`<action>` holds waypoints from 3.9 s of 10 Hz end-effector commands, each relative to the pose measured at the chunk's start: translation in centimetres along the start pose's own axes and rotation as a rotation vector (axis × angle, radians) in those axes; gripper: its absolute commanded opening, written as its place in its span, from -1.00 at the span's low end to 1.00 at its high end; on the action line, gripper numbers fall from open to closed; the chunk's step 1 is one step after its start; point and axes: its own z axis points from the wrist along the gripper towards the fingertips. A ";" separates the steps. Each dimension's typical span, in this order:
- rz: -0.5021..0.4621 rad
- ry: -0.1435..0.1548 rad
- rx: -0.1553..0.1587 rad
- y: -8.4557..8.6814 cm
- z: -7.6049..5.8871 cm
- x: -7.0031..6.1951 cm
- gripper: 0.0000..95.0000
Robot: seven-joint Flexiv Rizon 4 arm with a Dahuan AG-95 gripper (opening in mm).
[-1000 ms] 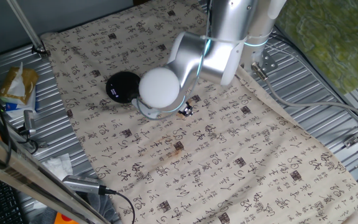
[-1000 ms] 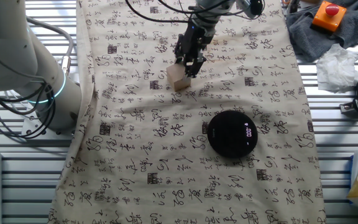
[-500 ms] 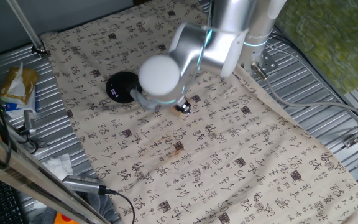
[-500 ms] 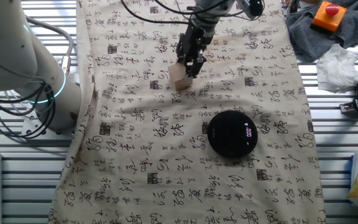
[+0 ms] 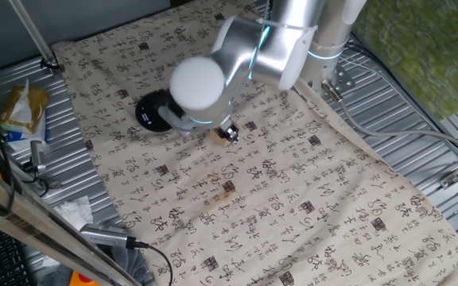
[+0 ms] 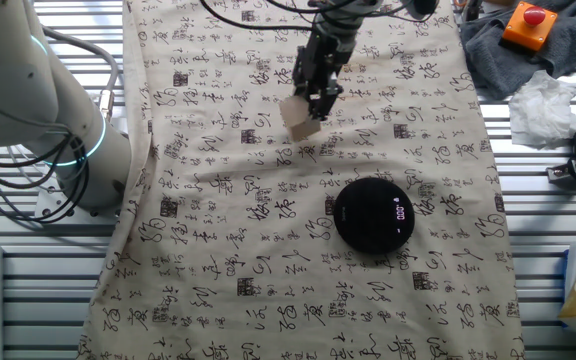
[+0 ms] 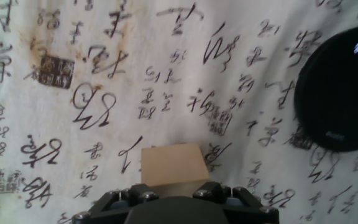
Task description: Place the block on the scale
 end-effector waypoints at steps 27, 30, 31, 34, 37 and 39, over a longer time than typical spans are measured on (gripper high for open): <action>-0.306 -0.037 0.106 -13.1 -3.5 -3.9 -1.00; -0.307 -0.044 0.114 -13.1 -3.3 -3.6 -1.00; -0.309 -0.044 0.115 -13.1 -3.3 -3.6 -1.00; -0.302 -0.051 0.110 -13.1 -3.2 -3.5 -1.00; -0.269 -0.077 0.071 -13.1 -3.2 -3.5 -1.00; -0.252 -0.045 0.064 -13.1 -3.2 -3.5 -1.00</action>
